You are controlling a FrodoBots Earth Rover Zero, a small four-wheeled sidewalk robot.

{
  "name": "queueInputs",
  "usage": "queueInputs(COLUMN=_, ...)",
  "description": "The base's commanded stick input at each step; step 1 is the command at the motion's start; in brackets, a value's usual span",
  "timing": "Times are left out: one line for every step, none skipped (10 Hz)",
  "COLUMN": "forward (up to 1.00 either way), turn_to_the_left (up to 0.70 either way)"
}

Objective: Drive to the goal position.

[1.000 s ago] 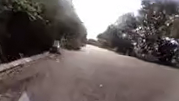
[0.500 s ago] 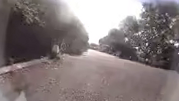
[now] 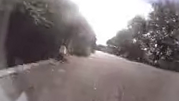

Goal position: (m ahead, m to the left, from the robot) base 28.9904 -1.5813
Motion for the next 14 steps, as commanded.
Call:
queueInputs(forward=0.70, turn_to_the_left=-0.31)
queueInputs(forward=0.70, turn_to_the_left=-0.35)
queueInputs(forward=0.70, turn_to_the_left=-0.35)
queueInputs(forward=0.70, turn_to_the_left=-0.35)
queueInputs(forward=0.70, turn_to_the_left=-0.35)
queueInputs(forward=0.70, turn_to_the_left=-0.35)
queueInputs(forward=0.70, turn_to_the_left=-0.34)
queueInputs(forward=0.70, turn_to_the_left=-0.30)
queueInputs(forward=0.70, turn_to_the_left=-0.27)
queueInputs(forward=0.70, turn_to_the_left=-0.05)
queueInputs(forward=0.70, turn_to_the_left=-0.02)
queueInputs(forward=0.70, turn_to_the_left=0.00)
queueInputs(forward=0.70, turn_to_the_left=0.00)
queueInputs(forward=0.70, turn_to_the_left=0.00)
